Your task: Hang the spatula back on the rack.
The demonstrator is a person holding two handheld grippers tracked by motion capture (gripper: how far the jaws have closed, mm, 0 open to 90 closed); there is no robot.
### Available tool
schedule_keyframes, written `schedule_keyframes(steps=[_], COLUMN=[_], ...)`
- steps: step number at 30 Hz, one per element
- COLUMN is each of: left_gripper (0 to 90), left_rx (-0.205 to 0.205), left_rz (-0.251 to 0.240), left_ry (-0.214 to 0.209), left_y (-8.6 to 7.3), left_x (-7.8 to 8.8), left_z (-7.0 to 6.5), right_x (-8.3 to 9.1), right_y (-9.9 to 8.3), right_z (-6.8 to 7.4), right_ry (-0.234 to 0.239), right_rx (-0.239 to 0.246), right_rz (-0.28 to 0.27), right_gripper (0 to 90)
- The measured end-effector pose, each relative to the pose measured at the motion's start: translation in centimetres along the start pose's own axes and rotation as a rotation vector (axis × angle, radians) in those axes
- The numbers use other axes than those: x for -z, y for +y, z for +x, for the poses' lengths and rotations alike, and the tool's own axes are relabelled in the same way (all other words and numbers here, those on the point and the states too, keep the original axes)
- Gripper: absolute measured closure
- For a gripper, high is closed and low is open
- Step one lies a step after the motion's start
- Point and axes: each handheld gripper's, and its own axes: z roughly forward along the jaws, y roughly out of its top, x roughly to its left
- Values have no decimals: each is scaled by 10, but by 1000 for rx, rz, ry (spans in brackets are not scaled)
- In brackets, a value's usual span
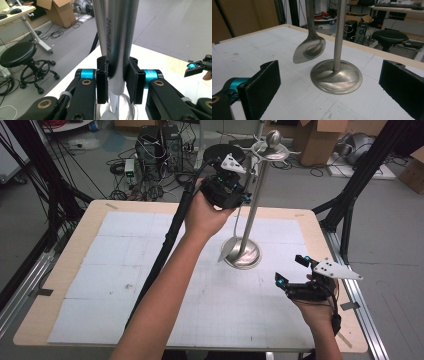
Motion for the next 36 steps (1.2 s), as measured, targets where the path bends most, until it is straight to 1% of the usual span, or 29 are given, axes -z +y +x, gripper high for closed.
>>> schedule_keyframes(steps=[6, 10, 13, 16, 23, 25, 28, 32, 35, 36], left_gripper=[731, 734, 735, 736, 738, 738, 739, 739, 740, 740], left_rx=[2, -6, 1, 9, 37, 37, 50, 77, 87, 87], left_rz=[-11, -18, -24, -27, -36, -34, -37, -42, -34, -24], left_ry=[-8, -9, -9, 2, 21, 24, 25, 46, 62, 67], left_y=[1, 1, 2, 1, -1, -1, -3, -5, -5, -5], left_x=[3, 6, 10, 14, 23, 24, 24, 22, 19, 19], left_z=[-1, -1, 0, 3, 15, 18, 25, 37, 44, 46], right_x=[0, 0, 0, 0, -1, -1, -1, -1, 0, 0], right_y=[0, 0, 0, 0, 0, 0, 0, 0, 0, 0], right_z=[0, 1, 1, 1, 2, 2, 2, 2, 1, 1], right_ry=[0, 1, 0, 0, 3, 3, 3, 2, 0, 0], right_rx=[-1, 0, 0, -2, -1, -1, 0, 2, -1, 1], right_rz=[0, -1, -1, -1, 0, 0, 0, 2, 1, -2], right_gripper=[25, 25, 25, 25, 25, 25, 25, 25, 25, 25])
